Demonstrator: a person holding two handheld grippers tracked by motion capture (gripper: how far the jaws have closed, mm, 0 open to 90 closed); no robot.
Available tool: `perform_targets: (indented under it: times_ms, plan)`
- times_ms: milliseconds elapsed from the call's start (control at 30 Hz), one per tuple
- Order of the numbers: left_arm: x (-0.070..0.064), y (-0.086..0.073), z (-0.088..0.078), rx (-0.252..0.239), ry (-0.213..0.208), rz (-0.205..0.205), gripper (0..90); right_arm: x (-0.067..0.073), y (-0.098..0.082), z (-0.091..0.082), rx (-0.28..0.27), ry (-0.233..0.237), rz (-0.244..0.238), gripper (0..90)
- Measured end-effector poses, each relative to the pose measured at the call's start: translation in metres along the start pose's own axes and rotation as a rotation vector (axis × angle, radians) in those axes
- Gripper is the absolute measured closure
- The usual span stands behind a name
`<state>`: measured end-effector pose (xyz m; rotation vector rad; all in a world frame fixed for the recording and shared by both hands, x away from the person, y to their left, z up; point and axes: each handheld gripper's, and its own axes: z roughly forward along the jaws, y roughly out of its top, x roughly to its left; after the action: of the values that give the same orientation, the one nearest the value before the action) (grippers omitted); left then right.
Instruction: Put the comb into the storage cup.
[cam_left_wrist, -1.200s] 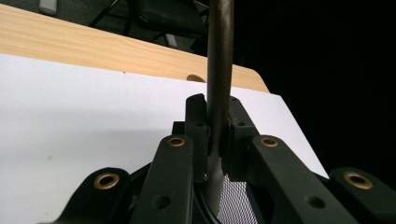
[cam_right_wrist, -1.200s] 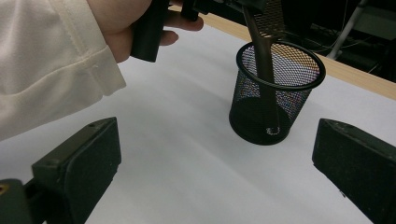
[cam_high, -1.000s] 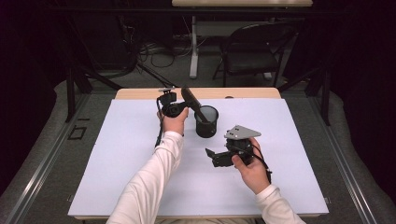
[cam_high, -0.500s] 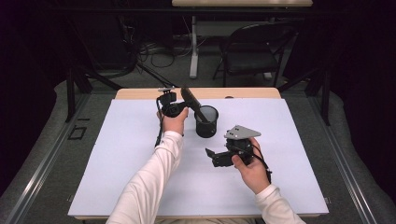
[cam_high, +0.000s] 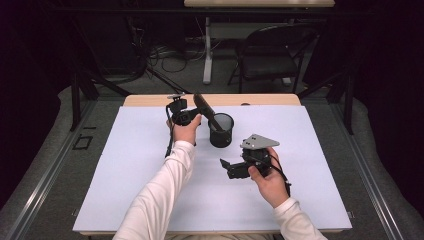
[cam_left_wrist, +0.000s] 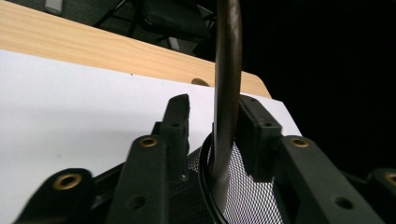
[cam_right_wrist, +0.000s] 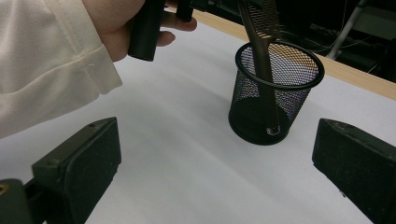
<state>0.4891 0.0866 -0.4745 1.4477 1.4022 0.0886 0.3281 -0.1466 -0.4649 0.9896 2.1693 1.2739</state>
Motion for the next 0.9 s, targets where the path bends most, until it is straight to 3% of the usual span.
perform_targets:
  times_ms: [433, 733, 900]
  plan:
    - [-0.004, 0.001, -0.003, -0.043, 0.016, 0.033, 45.5, 0.0, 0.0, 0.0, 0.0, 0.0, -0.002, 1.0]
    - [-0.003, 0.004, -0.008, -0.033, 0.06, 0.07, 33.4, 0.0, 0.0, 0.0, 0.002, -0.002, -0.001, 1.0]
    - [-0.002, 0.007, -0.014, -0.025, 0.059, 0.086, 31.9, 0.0, 0.0, 0.0, 0.002, -0.005, -0.001, 1.0]
